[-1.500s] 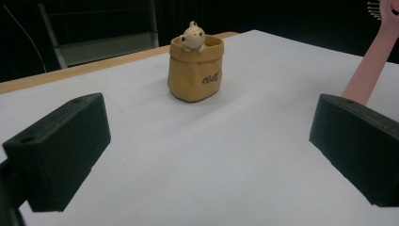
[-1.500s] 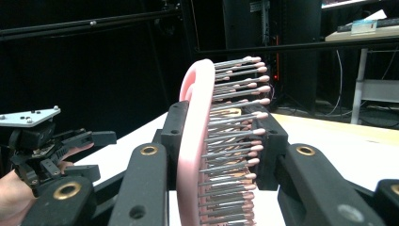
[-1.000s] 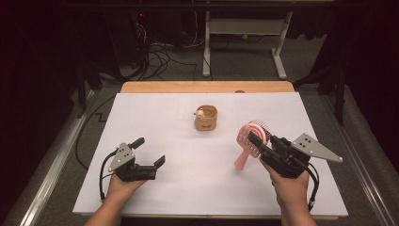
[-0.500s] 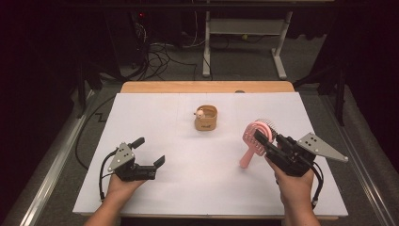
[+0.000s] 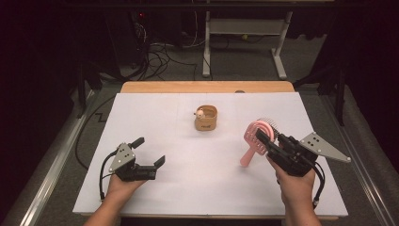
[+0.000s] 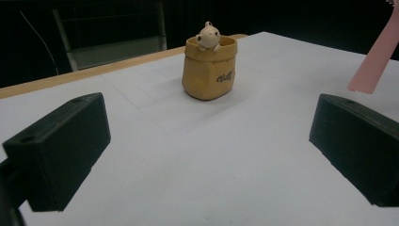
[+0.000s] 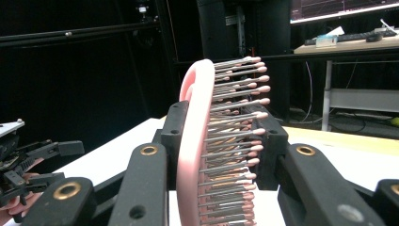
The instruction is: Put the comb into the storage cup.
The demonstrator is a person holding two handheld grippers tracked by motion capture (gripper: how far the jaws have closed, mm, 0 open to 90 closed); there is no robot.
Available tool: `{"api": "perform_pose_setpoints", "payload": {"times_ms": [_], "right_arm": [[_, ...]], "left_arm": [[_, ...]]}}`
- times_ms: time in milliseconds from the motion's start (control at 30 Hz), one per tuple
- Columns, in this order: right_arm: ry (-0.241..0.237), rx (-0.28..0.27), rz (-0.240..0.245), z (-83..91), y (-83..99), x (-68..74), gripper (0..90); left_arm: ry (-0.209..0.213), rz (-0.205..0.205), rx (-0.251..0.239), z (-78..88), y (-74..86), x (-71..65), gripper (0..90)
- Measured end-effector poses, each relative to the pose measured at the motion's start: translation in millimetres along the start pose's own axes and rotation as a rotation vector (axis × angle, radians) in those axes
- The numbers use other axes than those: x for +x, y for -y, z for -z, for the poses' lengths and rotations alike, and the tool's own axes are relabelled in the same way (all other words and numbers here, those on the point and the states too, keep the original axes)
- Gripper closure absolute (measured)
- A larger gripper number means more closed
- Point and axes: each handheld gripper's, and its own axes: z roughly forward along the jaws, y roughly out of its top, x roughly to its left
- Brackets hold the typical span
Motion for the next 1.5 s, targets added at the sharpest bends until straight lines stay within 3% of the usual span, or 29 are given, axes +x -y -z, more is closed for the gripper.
{"api": "perform_pose_setpoints", "payload": {"times_ms": [367, 633, 1133, 1500], "right_arm": [[-0.001, -0.027, 0.001, -4.2, -0.5, 1.2, 65.9], [0.004, -0.02, 0.017, -21.9, 0.2, 2.8, 65.9], [0.02, -0.031, 0.042, -47.9, -15.0, 4.5, 65.9], [0.015, -0.044, 0.027, -69.5, -22.2, 6.2, 65.8]], "left_arm": [[-0.022, 0.001, 0.015, 1.0, -0.3, 0.4, 0.0], [-0.023, -0.006, 0.015, 2.3, 0.8, 1.0, 0.0], [-0.011, -0.004, 0.019, 1.7, 1.6, -0.3, 0.0], [-0.001, -0.014, 0.03, 0.1, 2.2, -2.5, 0.0]]}}
